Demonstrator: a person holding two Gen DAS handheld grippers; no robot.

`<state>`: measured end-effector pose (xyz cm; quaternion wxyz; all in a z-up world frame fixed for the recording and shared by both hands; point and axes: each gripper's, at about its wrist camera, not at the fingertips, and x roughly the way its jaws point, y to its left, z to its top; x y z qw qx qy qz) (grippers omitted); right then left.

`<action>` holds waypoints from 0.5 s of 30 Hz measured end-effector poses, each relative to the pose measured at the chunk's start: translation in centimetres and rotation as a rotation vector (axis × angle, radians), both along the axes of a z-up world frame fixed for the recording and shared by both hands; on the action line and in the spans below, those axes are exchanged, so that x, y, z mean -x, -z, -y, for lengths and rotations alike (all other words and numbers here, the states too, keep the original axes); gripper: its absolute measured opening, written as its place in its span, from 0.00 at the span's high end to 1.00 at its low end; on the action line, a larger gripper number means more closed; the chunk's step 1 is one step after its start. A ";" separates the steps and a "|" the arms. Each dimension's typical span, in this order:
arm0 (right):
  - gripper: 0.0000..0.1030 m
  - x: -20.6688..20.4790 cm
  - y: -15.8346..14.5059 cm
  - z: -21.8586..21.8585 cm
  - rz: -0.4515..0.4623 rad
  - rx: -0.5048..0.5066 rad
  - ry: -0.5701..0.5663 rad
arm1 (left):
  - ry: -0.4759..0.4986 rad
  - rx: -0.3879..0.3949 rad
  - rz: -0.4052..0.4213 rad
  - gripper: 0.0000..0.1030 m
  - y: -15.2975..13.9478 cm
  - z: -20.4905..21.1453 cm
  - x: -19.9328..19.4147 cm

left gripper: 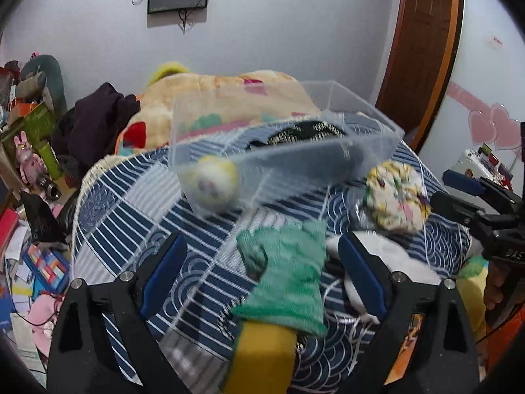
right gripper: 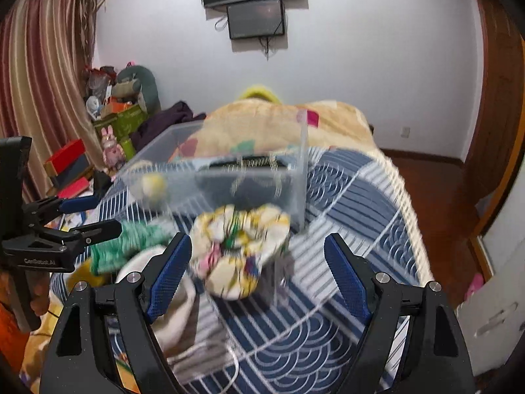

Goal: Organize soft objects
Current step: 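Grasp the green knit glove with left gripper while right gripper grasps the floral scrunchie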

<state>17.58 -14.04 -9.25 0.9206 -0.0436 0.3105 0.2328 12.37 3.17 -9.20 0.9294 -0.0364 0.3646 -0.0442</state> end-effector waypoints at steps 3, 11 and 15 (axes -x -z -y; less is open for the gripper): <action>0.26 0.0 0.8 0.1 -0.019 0.000 -0.014 | 0.003 0.018 -0.008 0.19 0.7 0.1 0.2; 0.67 -0.1 1.8 -1.0 -0.042 0.034 -0.062 | 0.041 0.075 -0.050 0.50 1.7 0.2 -0.7; 0.79 0.1 1.9 -0.9 -0.032 0.028 -0.065 | 0.061 0.079 -0.047 0.66 1.8 0.6 -0.8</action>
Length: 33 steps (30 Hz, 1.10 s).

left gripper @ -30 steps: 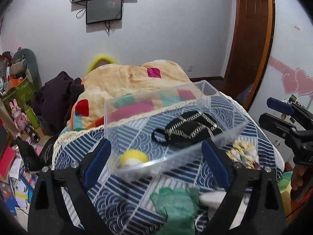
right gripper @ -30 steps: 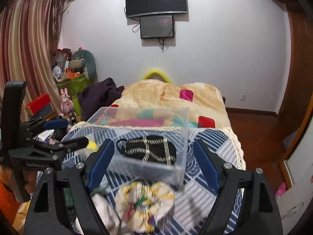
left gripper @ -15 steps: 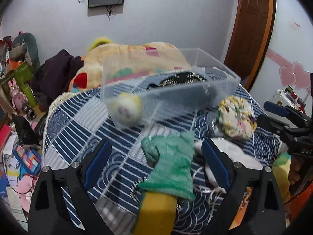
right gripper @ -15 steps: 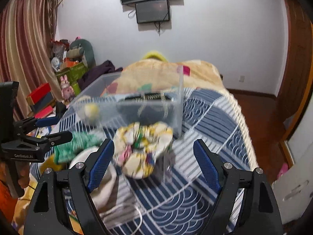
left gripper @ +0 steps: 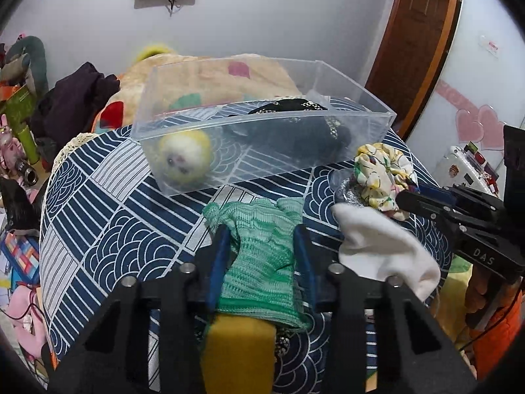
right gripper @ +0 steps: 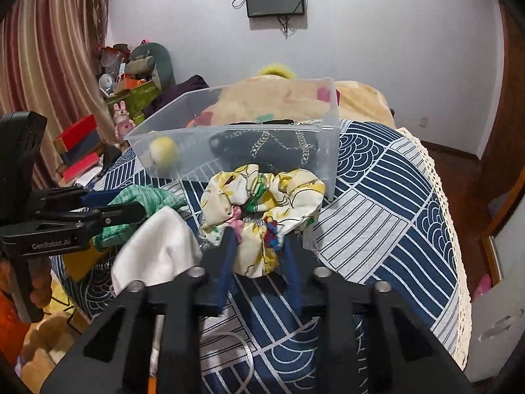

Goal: Organize soft objects
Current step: 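Grasp the green knit glove with left gripper while right gripper grasps the floral scrunchie, then lower the glove into the box with left gripper while right gripper releases the scrunchie inside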

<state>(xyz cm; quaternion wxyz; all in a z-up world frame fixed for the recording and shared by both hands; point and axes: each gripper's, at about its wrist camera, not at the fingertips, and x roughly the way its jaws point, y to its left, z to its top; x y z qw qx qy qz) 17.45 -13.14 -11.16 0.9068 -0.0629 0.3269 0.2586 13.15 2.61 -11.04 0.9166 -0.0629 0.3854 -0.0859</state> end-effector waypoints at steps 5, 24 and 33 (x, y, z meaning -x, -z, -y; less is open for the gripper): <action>0.90 0.5 -1.0 0.6 0.035 -0.018 0.018 | 0.005 0.005 0.020 0.81 -0.4 0.2 0.0; 0.40 -1.9 -2.0 1.1 0.023 -0.047 0.086 | -0.006 0.015 0.176 0.85 -5.9 -0.4 1.8; 0.90 -3.8 -0.1 1.1 -0.059 -0.059 0.074 | -0.013 0.012 0.168 0.85 -5.2 -0.6 1.8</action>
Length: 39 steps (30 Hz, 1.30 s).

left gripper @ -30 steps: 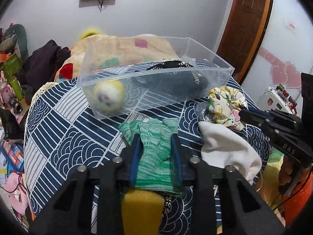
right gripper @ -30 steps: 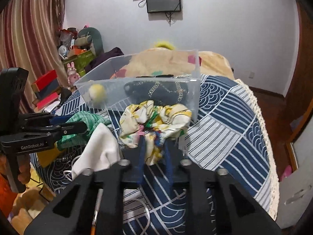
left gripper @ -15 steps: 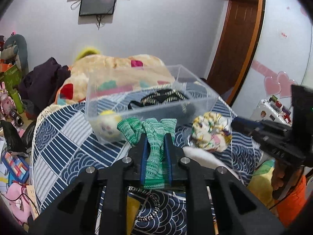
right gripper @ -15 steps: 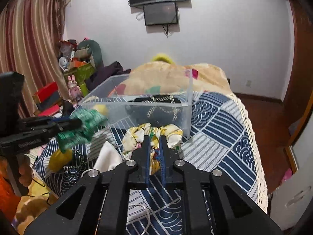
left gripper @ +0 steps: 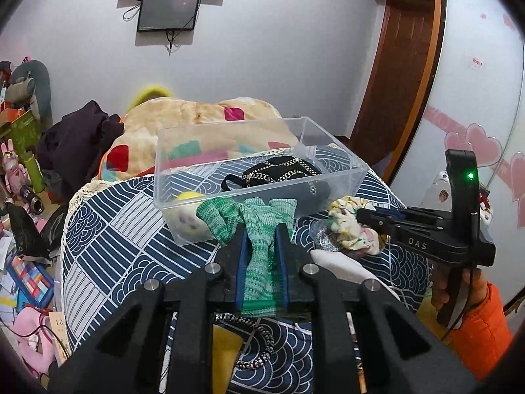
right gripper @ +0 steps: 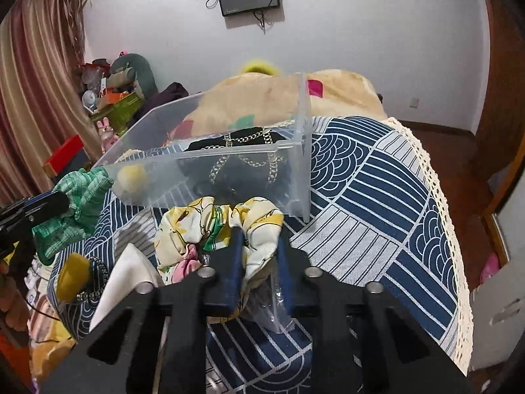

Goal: Organize soft objects
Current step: 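Lower the glove into the box with left gripper while right gripper releases the scrunchie inside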

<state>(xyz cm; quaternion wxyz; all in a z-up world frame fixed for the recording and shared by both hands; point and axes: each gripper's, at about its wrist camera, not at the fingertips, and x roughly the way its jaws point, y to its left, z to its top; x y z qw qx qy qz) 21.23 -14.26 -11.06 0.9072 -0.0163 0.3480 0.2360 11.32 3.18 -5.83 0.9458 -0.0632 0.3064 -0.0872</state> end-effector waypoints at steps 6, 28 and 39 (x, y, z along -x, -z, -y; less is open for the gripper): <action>0.93 2.0 -2.4 0.8 0.099 -0.023 0.001 | -0.013 0.009 0.031 0.85 -0.9 -0.4 0.1; 0.93 -1.7 -9.4 -4.7 0.248 -0.024 -0.028 | -0.079 -0.033 0.141 0.84 -5.1 -1.9 -5.5; 0.93 -5.5 -6.8 -6.9 0.141 0.060 -0.060 | -0.057 -0.012 0.008 0.85 -1.1 -1.5 -11.5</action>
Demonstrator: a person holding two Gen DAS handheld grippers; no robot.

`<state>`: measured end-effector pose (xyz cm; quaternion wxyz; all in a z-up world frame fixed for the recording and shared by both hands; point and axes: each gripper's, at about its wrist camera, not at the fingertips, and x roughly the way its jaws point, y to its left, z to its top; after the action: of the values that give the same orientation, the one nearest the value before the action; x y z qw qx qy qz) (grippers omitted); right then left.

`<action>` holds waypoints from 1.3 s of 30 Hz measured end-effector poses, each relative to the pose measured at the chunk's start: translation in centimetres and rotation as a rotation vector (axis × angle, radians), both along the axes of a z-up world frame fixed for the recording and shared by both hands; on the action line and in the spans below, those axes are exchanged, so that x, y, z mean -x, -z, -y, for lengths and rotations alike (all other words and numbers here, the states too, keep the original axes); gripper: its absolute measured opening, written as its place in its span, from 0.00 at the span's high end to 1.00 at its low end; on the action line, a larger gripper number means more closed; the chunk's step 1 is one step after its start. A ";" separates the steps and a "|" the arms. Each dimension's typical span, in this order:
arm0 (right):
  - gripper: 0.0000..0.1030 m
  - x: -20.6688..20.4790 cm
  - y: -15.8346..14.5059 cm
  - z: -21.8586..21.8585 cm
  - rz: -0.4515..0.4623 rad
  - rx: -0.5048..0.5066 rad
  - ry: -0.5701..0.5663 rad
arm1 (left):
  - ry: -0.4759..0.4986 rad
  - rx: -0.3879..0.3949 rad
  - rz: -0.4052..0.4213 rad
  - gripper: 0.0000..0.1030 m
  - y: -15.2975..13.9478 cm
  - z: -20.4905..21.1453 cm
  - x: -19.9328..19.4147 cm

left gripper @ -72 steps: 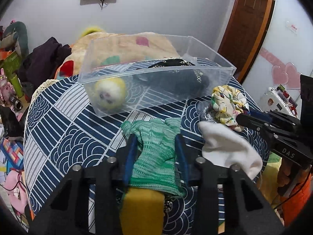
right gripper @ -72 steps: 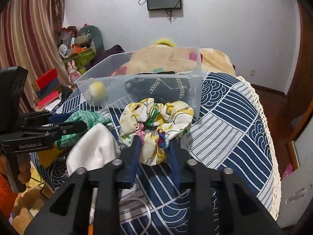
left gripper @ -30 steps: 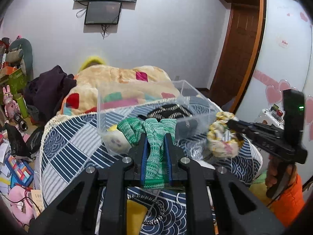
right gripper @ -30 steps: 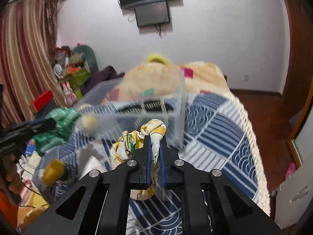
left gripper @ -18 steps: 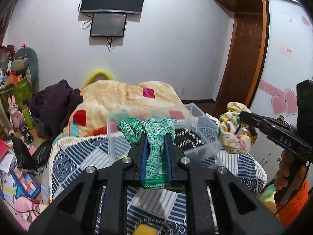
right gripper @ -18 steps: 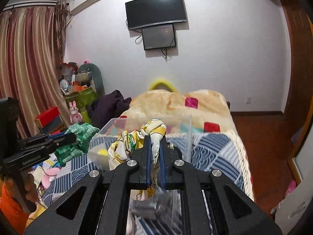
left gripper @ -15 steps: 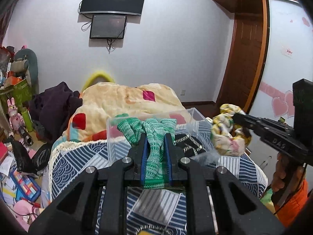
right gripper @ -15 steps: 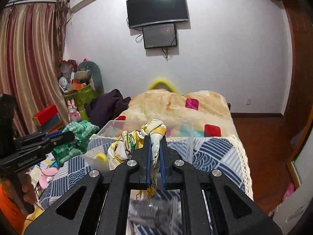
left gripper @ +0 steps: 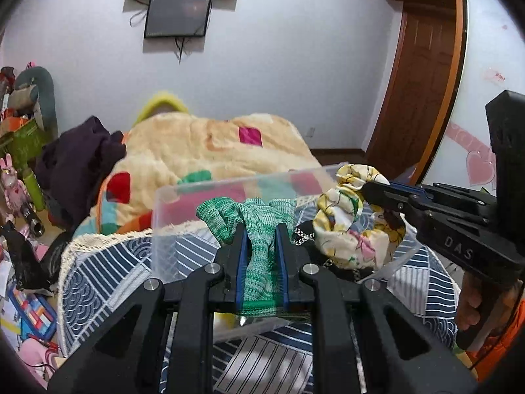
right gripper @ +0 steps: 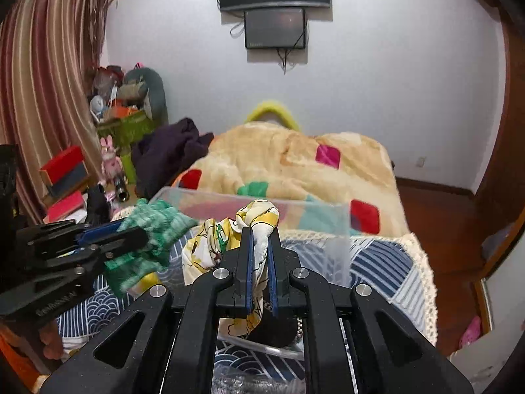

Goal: Organize soft objects
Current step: 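Lower the glove into the box with left gripper while right gripper releases the scrunchie inside, then grasp the yellow sponge with left gripper while right gripper grasps the white cloth bag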

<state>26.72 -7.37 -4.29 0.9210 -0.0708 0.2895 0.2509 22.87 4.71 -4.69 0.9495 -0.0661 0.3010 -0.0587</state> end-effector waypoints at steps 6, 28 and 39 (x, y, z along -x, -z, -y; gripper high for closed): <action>0.93 -0.3 1.7 -0.7 -0.051 0.047 -0.031 | 0.030 0.021 -0.096 0.84 2.5 0.4 -2.6; 0.18 3.3 -1.0 2.1 0.036 0.042 0.009 | 0.052 -0.054 -0.026 0.31 -0.6 1.4 3.1; 0.04 9.0 -2.3 3.9 0.144 -0.010 0.004 | 0.003 -0.052 0.055 0.03 -3.1 0.6 10.5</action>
<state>17.75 -11.25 -2.03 0.9402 -0.0833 0.2215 0.2450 12.39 4.14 -1.56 0.9588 -0.0392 0.2762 -0.0539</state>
